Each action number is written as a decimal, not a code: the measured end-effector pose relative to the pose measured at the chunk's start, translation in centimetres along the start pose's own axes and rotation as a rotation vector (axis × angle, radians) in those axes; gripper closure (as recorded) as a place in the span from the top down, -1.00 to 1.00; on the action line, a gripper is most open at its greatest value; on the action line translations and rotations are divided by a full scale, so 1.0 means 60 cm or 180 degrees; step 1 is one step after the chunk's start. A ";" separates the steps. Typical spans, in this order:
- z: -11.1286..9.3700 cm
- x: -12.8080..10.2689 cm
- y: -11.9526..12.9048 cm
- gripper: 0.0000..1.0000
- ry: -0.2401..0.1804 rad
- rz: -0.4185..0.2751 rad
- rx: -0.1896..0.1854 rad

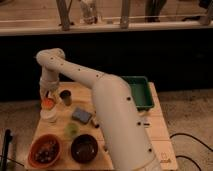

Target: Place apple in paper cup

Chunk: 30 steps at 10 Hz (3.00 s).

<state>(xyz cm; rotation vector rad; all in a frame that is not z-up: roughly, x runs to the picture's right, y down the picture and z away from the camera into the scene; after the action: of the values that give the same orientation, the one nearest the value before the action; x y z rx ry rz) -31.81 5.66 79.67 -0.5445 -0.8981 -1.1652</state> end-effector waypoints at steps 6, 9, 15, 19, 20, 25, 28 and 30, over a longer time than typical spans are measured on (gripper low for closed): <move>-0.003 -0.003 -0.001 0.60 0.0010 0.0028 -0.0071; -0.006 -0.002 -0.001 0.60 0.0011 0.0040 -0.0097; -0.010 0.001 -0.001 0.60 0.0015 0.0072 -0.0134; -0.008 0.002 0.001 0.60 0.0017 0.0088 -0.0151; -0.008 0.002 0.002 0.60 0.0022 0.0091 -0.0146; -0.017 0.006 0.002 0.60 0.0081 0.0047 -0.0079; -0.019 0.007 0.002 0.60 0.0095 0.0034 -0.0080; -0.019 0.007 0.002 0.60 0.0095 0.0035 -0.0080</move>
<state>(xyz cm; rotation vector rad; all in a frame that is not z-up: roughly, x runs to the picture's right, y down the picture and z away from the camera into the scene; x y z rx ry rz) -31.26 4.58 79.41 -0.5505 -0.8548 -1.1734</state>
